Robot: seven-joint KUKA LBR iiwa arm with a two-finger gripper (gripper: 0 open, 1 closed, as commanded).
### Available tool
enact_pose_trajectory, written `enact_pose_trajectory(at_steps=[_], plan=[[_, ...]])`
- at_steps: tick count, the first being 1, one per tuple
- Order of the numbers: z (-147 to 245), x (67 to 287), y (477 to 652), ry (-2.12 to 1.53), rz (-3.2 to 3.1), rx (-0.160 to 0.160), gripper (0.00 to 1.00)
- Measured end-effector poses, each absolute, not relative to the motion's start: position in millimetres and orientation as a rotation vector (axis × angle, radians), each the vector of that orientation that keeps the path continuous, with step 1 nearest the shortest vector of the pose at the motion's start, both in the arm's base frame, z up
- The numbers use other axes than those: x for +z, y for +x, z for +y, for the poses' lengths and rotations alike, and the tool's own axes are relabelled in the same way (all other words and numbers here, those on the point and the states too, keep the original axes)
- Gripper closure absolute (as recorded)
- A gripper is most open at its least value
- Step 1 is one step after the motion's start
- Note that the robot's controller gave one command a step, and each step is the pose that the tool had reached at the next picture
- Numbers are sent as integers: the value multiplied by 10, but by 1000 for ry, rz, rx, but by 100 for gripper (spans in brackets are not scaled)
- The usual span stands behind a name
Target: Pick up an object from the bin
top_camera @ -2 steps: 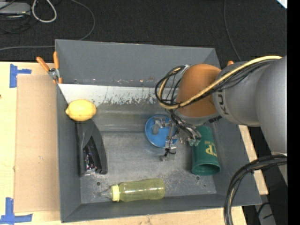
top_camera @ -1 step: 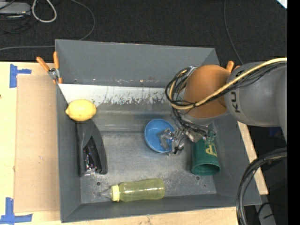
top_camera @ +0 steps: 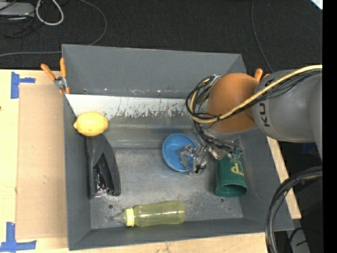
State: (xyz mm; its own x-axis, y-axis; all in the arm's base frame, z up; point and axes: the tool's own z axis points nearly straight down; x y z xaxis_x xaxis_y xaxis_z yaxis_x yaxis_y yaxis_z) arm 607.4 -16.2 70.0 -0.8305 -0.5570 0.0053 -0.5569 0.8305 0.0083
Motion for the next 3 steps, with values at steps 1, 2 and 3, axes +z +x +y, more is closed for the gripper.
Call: enact_pose_trajectory(at_steps=[1, 2, 3], plan=[[-160, 724, 6070, 911, -2998, -11, 100], [-154, 970, 6057, 909, -2994, -14, 100], [-152, 1139, 6071, 910, -2999, -11, 100]])
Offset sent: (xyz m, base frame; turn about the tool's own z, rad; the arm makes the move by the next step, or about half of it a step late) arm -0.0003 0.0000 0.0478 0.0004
